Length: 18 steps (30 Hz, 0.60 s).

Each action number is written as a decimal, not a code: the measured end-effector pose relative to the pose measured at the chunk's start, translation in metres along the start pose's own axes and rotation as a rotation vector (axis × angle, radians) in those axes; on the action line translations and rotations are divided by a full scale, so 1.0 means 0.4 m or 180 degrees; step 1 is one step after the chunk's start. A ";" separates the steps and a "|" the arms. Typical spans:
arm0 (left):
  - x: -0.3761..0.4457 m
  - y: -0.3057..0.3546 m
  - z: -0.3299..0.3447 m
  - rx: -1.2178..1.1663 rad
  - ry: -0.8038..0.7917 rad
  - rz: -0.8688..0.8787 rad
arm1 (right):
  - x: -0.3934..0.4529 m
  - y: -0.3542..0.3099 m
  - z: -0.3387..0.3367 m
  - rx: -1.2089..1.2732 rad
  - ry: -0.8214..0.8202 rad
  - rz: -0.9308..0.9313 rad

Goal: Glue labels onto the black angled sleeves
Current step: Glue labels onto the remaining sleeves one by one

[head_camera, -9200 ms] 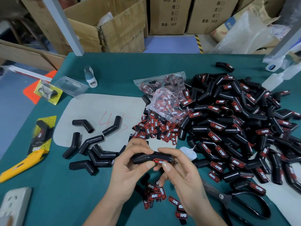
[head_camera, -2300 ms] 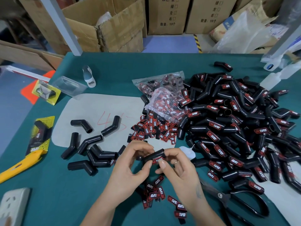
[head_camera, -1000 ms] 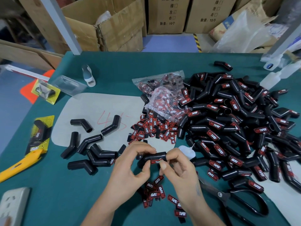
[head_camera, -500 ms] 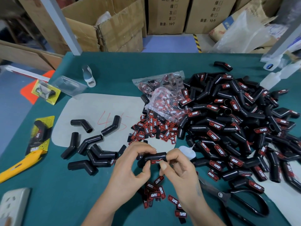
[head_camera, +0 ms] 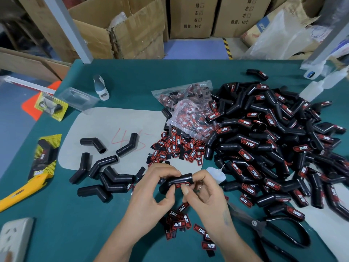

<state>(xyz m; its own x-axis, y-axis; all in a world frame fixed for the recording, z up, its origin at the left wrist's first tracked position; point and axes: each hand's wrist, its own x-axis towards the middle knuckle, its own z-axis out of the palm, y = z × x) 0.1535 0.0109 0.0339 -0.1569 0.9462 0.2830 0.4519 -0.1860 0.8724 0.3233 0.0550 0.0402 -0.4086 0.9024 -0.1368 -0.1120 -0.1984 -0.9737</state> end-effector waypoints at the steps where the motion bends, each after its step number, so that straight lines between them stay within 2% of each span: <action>1: 0.000 0.001 0.000 0.0006 -0.0004 0.0003 | 0.000 0.000 0.000 -0.0013 0.0022 0.0018; 11: 0.005 0.007 -0.003 -0.0008 -0.0054 -0.0060 | 0.006 0.001 -0.004 -0.0179 0.0088 -0.0217; 18: 0.017 0.001 -0.015 -0.0064 -0.0655 -0.0015 | 0.008 0.022 0.000 -0.0746 0.0119 -0.0482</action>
<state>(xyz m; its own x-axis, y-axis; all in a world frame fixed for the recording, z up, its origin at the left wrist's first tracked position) 0.1473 0.0158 0.0388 0.0246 0.9809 0.1932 0.4337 -0.1846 0.8819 0.3210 0.0560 0.0313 -0.3689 0.9294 0.0109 0.0450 0.0296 -0.9985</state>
